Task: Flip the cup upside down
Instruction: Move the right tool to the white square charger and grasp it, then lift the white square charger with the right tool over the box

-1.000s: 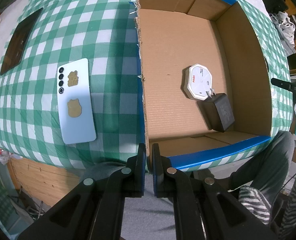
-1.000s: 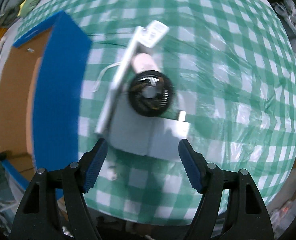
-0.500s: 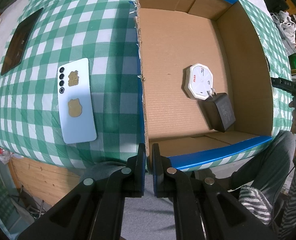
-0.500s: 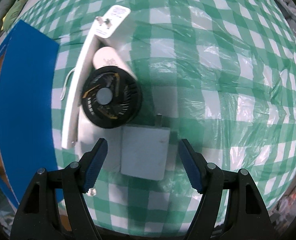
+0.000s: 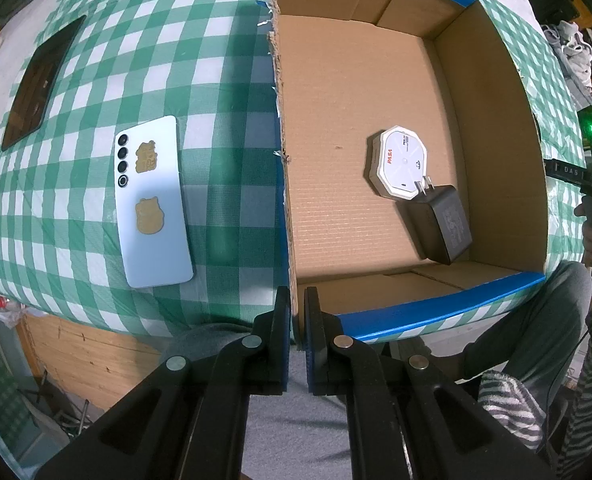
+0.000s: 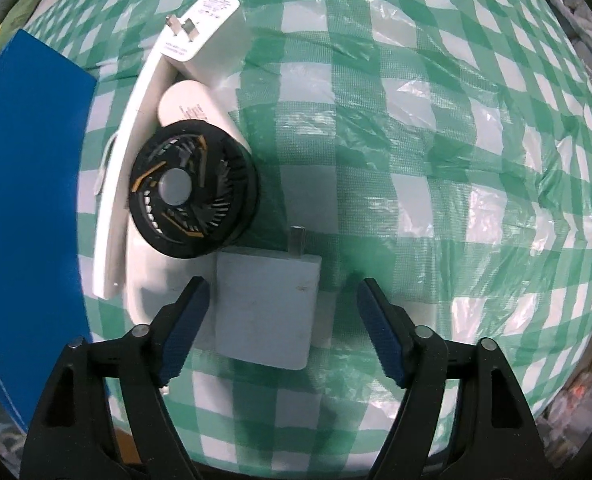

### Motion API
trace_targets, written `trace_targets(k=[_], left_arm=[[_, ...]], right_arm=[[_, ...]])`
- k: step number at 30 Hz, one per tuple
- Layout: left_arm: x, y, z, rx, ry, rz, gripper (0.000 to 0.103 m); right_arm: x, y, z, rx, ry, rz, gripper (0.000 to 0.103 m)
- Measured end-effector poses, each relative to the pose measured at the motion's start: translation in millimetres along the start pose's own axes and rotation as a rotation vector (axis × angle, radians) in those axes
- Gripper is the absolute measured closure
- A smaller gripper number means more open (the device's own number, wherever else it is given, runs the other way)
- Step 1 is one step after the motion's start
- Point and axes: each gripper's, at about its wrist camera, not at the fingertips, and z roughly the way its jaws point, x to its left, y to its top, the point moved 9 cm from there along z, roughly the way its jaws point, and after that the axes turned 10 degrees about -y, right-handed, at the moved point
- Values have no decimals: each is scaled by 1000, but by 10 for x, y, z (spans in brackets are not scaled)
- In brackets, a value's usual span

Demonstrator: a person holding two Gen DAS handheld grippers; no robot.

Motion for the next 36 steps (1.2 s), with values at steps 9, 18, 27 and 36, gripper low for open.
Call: trace_targets(k=[9, 18, 27, 36], left_arm=[[5, -9, 7, 0, -1, -1, 97], [10, -21, 9, 0, 7, 0, 97], [5, -34, 18, 4, 5, -3, 97], [-2, -20, 16, 5, 7, -4, 97]], right_arm=[[-102, -160, 252, 60, -57, -12, 27], [42, -130, 323, 47, -40, -24, 46], [79, -151, 200, 47, -15, -26, 51], [254, -80, -154, 13, -21, -78, 51]])
